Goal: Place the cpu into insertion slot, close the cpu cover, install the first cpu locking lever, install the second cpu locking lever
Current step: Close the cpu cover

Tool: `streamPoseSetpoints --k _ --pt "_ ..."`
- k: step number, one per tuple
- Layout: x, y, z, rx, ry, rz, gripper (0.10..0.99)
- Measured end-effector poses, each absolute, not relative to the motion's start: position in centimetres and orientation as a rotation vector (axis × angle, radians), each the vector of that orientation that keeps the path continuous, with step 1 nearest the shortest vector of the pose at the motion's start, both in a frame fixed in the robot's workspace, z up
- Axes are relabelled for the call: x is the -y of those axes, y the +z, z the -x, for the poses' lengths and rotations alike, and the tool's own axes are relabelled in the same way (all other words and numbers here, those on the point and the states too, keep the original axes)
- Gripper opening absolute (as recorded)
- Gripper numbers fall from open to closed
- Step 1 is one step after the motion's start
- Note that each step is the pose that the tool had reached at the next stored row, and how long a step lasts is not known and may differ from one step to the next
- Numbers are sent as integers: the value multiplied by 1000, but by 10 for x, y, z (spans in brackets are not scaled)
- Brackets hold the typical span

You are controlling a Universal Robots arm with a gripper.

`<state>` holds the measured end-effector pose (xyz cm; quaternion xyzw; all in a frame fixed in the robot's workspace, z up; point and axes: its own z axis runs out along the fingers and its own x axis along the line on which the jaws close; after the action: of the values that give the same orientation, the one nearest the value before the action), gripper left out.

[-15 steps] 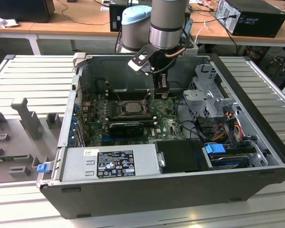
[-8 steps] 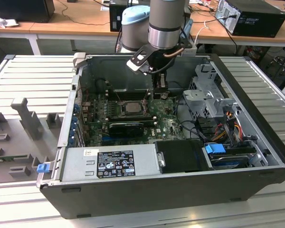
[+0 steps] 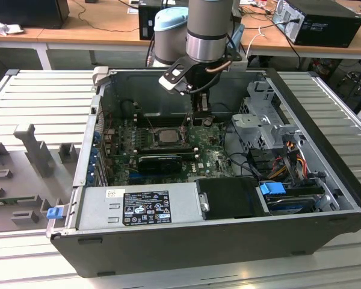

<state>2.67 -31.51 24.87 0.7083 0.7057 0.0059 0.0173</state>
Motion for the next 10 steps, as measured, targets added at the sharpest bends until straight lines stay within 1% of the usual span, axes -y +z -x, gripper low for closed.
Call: streamPoseSetpoints --k 10 --pt "315 249 -21 -2193 18 -2201 106"
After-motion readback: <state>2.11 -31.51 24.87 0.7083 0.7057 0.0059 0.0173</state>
